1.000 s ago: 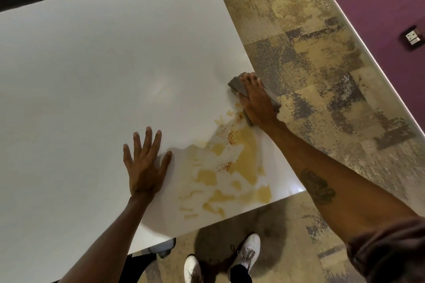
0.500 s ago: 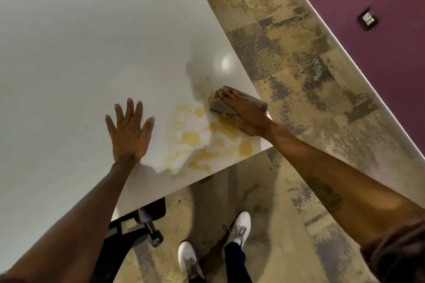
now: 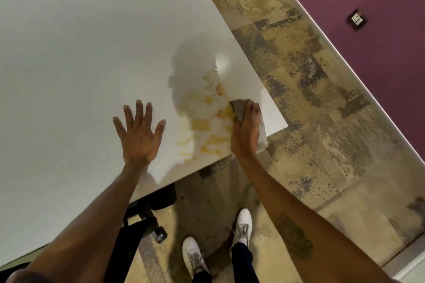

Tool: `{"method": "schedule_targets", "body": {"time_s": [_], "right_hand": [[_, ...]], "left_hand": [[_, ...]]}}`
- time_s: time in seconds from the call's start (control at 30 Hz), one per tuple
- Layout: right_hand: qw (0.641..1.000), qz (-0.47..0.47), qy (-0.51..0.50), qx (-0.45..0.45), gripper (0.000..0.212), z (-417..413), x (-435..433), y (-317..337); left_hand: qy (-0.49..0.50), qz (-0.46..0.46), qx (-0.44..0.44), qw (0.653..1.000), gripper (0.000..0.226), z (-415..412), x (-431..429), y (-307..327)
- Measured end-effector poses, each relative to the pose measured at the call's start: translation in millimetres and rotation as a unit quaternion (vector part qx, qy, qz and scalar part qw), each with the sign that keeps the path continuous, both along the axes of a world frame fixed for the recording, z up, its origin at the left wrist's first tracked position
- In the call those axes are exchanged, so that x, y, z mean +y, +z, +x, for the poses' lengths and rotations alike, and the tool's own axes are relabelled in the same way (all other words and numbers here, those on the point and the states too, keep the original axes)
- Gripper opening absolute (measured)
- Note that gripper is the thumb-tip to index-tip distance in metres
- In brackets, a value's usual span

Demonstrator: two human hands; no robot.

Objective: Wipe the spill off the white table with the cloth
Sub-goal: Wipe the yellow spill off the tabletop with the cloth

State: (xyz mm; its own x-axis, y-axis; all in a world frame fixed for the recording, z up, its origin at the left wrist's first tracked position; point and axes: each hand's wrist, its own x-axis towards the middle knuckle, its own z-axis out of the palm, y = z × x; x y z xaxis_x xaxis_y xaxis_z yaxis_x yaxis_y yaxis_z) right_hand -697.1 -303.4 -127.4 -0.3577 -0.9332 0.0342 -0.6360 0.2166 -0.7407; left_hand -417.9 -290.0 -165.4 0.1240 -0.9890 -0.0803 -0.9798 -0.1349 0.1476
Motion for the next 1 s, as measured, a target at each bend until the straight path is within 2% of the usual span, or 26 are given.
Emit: {"method": "schedule_targets", "body": {"time_s": [0.1, 0.17, 0.3, 0.47, 0.53, 0.63, 0.77, 0.87, 1.0], "right_hand": [[0.989, -0.005, -0.145, 0.002, 0.054, 34.5, -13.7, -0.9], [0.982, -0.001, -0.185, 0.043, 0.053, 50.0, -29.9, -3.8], [0.978, 0.007, -0.182, 0.098, 0.052, 61.2, -72.6, -7.1], [0.985, -0.001, -0.159, 0.073, 0.052, 71.5, -128.5, -5.4], [0.989, -0.015, -0.133, 0.068, 0.051, 74.5, -145.6, -3.9], [0.996, -0.022, -0.071, 0.049, 0.050, 77.0, -170.3, -2.4], [0.997, -0.004, 0.071, 0.017, 0.053, 75.2, -200.1, -1.6], [0.978, 0.011, 0.207, -0.005, 0.052, 64.4, -212.5, -0.9], [0.943, 0.020, 0.331, -0.029, 0.053, 50.5, -206.7, 0.4]], "left_hand": [[0.012, 0.013, 0.011, 1.000, 0.075, -4.3, -0.5, 0.0], [0.013, 0.019, 0.007, 1.000, 0.076, -4.0, -2.0, 0.5], [0.013, 0.027, 0.023, 0.999, 0.076, -2.9, -4.3, 3.5], [-0.012, -0.012, -0.030, 0.999, 0.073, -1.3, -4.4, 3.7], [-0.020, -0.044, -0.052, 0.997, 0.070, -0.1, -4.1, 0.7], [-0.016, -0.035, -0.061, 0.997, 0.071, -0.2, -7.2, -0.4], [-0.007, -0.028, -0.043, 0.999, 0.073, 0.9, -9.4, -1.8], [-0.010, -0.042, -0.043, 0.998, 0.071, 0.9, -9.1, -2.4], [-0.026, -0.079, -0.052, 0.995, 0.068, 0.8, -5.8, -3.5]]}}
